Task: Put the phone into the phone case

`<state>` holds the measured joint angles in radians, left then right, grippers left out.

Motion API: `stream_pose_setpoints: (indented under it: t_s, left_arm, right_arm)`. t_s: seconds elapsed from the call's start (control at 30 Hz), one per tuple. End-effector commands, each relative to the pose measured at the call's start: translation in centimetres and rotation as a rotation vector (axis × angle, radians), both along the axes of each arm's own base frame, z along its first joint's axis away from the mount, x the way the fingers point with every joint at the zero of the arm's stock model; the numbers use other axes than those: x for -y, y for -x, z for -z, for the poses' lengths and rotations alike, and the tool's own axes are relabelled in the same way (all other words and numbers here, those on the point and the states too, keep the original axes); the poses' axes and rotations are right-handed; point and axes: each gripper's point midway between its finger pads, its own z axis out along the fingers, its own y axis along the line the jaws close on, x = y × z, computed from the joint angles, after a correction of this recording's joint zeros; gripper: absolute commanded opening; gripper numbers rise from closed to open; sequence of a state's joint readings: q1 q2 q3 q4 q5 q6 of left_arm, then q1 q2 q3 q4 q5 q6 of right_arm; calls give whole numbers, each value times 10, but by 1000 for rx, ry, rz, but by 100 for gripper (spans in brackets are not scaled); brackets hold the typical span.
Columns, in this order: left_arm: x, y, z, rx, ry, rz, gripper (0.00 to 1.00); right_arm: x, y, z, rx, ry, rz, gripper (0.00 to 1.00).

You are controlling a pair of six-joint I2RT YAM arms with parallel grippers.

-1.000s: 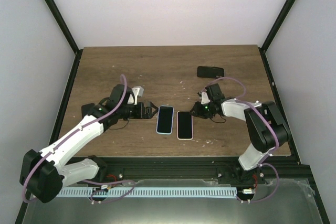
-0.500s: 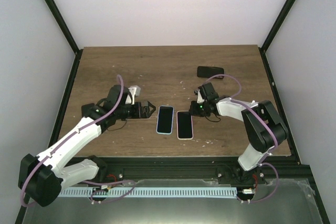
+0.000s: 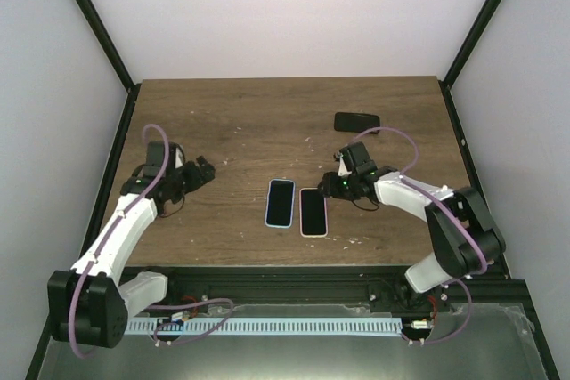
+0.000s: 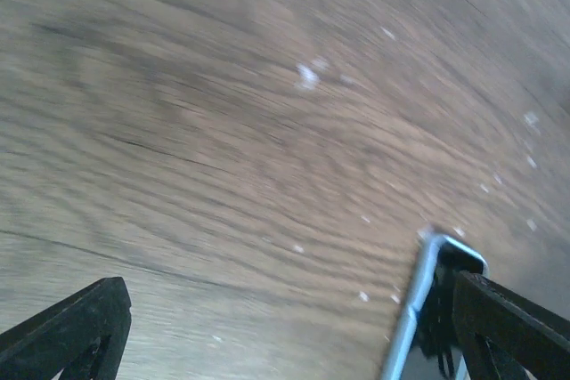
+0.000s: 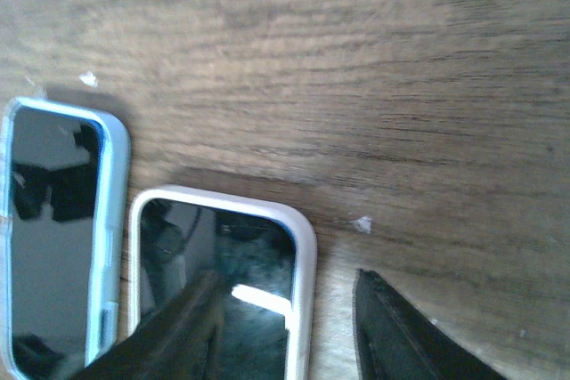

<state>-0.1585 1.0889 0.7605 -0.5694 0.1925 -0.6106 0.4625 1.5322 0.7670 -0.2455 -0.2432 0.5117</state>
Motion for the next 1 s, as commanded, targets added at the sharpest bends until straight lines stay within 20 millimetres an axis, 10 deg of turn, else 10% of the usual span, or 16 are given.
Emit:
stream_pose_setpoints:
  t_s: [0.0, 0.13, 0.47, 0.97]
  left_arm:
    - [-52, -3, 16, -18, -66, -205, 100]
    - [-99, -8, 26, -53, -136, -354, 100]
    - [-206, -22, 48, -178, -251, -676, 100]
    - [-229, -65, 102, -317, -283, -539, 100]
  right_arm:
    - [-12, -12, -53, 108, -68, -17, 63]
    - [-19, -8, -83, 168, -131, -59, 98]
    - [-37, 2, -123, 250, -261, -158, 100]
    - [-40, 6, -133, 289, -277, -215, 100]
